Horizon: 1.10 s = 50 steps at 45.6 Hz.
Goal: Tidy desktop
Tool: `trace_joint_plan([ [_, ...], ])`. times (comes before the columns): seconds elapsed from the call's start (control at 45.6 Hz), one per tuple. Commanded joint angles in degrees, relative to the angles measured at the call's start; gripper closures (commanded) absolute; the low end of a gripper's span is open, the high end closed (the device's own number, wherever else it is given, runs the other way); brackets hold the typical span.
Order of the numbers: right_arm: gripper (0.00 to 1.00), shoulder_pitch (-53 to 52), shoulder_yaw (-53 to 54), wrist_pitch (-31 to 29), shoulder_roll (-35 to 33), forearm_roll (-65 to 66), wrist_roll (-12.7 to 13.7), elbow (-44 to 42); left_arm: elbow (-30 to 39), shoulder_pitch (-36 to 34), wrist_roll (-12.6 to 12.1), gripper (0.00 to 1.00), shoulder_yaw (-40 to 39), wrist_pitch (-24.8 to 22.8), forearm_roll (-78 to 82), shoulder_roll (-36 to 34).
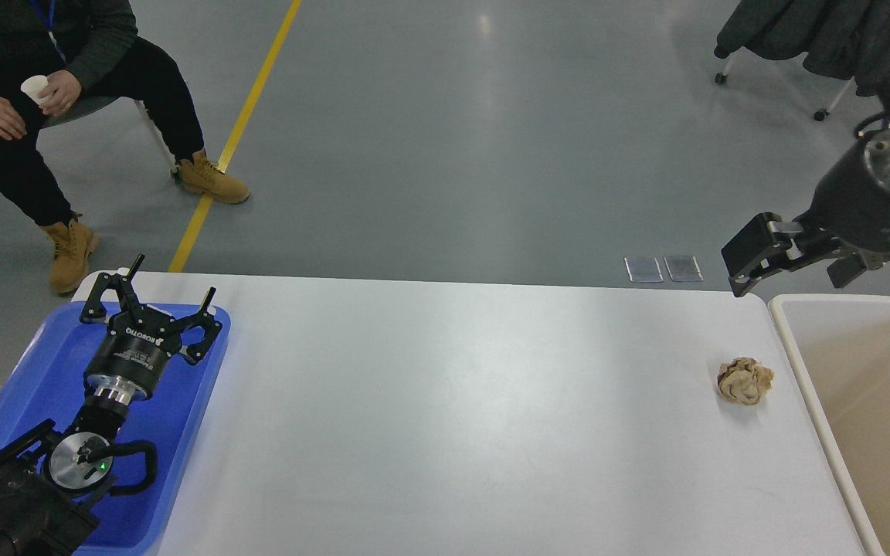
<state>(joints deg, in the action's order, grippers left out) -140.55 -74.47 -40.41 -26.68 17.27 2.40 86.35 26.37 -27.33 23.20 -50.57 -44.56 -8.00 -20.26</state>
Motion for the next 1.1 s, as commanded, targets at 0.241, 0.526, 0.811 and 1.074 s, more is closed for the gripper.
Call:
trace_joint_plan([
  [0.241,0.00,-2.4,-1.9,-2.7,14.7,-14.5,-0.6,3.4,0.0,0.1,0.0,0.01,-0.6,-0.1,-0.1,0.1],
  [0.526,0.00,-1.2,-9.5,-4.6,13.9,-20.3,-1.5,3.5,0.0,0.3,0.0,0.01,-0.8,0.0,-0.1,0.1],
  [0.811,0.00,-0.9,-10.3,-4.0,13.9,-20.3,-1.6,3.8,0.0,0.4,0.0,0.01,-0.8,-0.1,-0.1,0.2],
  [1.074,0.00,-1.6,-10.0,-4.6,13.9,-20.3,-1.6,3.8,0.0,0.4,0.0,0.01,-0.8,0.0,-0.1,0.2],
])
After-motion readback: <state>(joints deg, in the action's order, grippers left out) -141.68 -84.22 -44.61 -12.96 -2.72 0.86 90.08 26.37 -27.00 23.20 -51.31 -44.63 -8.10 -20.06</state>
